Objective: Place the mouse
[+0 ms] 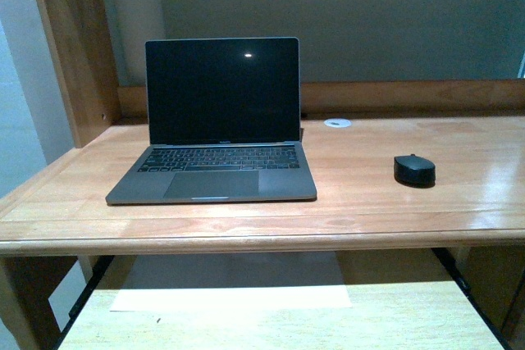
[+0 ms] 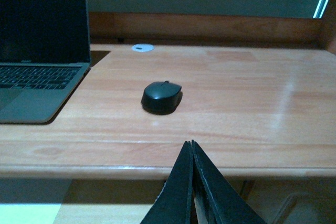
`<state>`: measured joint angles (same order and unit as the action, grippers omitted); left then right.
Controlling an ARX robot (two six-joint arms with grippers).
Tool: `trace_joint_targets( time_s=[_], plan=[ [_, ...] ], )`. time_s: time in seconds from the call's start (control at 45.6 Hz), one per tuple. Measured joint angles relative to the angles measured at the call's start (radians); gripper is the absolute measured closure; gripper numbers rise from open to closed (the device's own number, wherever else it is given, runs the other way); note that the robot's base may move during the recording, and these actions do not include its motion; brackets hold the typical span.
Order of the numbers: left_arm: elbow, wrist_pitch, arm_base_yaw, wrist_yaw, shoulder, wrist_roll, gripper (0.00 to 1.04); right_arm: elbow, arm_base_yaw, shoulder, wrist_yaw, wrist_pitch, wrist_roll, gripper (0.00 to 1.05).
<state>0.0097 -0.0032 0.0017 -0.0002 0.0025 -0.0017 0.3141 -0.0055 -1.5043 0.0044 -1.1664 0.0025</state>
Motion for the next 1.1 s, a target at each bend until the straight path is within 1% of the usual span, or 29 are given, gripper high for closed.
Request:
trace_joint_targets(
  time_s=[0.154,0.439,0.768,1.098],
  plan=[
    [0.0,0.0,0.0,-0.001,0.0,0.0,0.07,-0.087,0.005,0.134,-0.008,0.025,0.0,1.03],
    [0.0,0.0,0.0,0.0,0.0,0.0,0.07,-0.202,0.005,0.358,-0.006,0.141,0.0,1.03],
    [0.0,0.0,0.0,-0.001,0.0,0.0,0.07,-0.297,0.005,0.757,-0.005,0.45,0.0,1.03],
    [0.0,0.0,0.0,-0.001,0.0,0.0,0.07,-0.299,0.005,1.086,-0.005,0.748,0.0,1.03]
  ],
)
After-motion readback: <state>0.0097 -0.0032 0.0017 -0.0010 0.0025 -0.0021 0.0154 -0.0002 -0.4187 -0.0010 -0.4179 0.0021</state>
